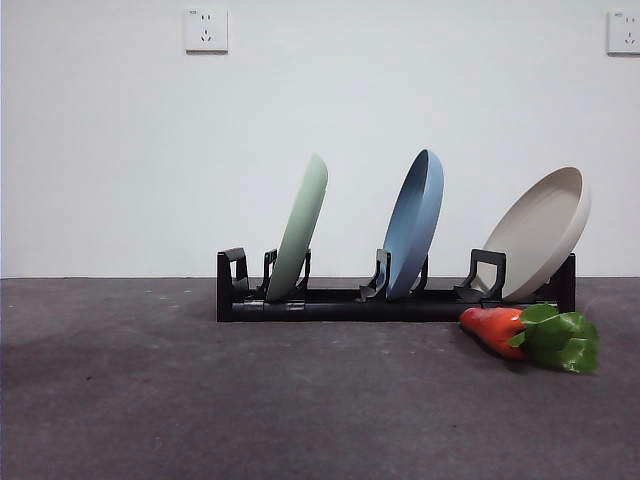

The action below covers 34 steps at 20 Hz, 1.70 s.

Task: Take the green plate from the plate rack,put the plate on the table,take the carrot from the table,put the carrot in the plate

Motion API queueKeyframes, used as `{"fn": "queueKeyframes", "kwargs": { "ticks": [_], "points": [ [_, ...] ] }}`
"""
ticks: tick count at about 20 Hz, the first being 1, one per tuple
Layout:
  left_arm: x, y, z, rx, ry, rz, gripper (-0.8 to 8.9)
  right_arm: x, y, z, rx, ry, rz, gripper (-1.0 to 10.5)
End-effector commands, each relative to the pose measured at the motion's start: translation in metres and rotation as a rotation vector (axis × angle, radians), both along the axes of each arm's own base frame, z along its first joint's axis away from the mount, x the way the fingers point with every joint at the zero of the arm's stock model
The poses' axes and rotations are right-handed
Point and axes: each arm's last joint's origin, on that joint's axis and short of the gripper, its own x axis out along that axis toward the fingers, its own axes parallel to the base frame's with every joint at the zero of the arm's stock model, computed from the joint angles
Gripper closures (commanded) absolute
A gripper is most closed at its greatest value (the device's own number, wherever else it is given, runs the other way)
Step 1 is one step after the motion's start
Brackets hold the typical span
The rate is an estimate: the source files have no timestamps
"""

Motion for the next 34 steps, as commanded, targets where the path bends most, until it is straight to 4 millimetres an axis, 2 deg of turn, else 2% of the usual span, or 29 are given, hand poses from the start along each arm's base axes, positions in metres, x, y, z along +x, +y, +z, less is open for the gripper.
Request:
{"fn": "queueKeyframes", "kwargs": {
  "ticks": [1, 4, 8, 13, 17, 21, 24, 28, 34],
  "points": [
    [0.004, 0.0, 0.004, -0.026, -0.024, 0.012, 2.47, 0.0, 0.0, 0.001, 0.004, -0.003, -0.004, 3.5],
    [0.013, -0.003, 0.012, -0.045, -0.042, -0.003, 2.47, 0.0, 0.0, 0.001, 0.009, 0.001, -0.011, 3.5],
    [0.04, -0.016, 0.035, -0.045, -0.085, -0.07, 2.47, 0.0, 0.0, 0.001, 0.013, 0.004, -0.015, 3.5],
    [0.102, -0.049, 0.058, -0.007, -0.155, -0.076, 2.47, 0.0, 0.0, 0.001, 0.013, 0.003, -0.016, 3.5],
    [0.159, -0.079, 0.061, 0.005, -0.186, -0.055, 2.47, 0.0, 0.0, 0.001, 0.013, 0.004, -0.016, 3.5],
    [0.209, -0.105, 0.045, 0.028, -0.184, -0.02, 2.47, 0.001, 0.0, 0.0, 0.013, 0.008, -0.016, 3.5],
    [0.235, -0.119, 0.028, 0.036, -0.224, 0.018, 2.47, 0.002, 0.0, 0.0, 0.013, 0.011, -0.016, 3.5],
    [0.258, -0.135, 0.0, 0.056, -0.22, 0.044, 2.47, 0.002, 0.0, 0.0, 0.013, 0.011, -0.016, 3.5],
    [0.277, -0.157, -0.047, 0.114, -0.122, 0.035, 2.48, 0.002, 0.0, 0.0, 0.013, 0.012, -0.016, 3.5]
  ]
}}
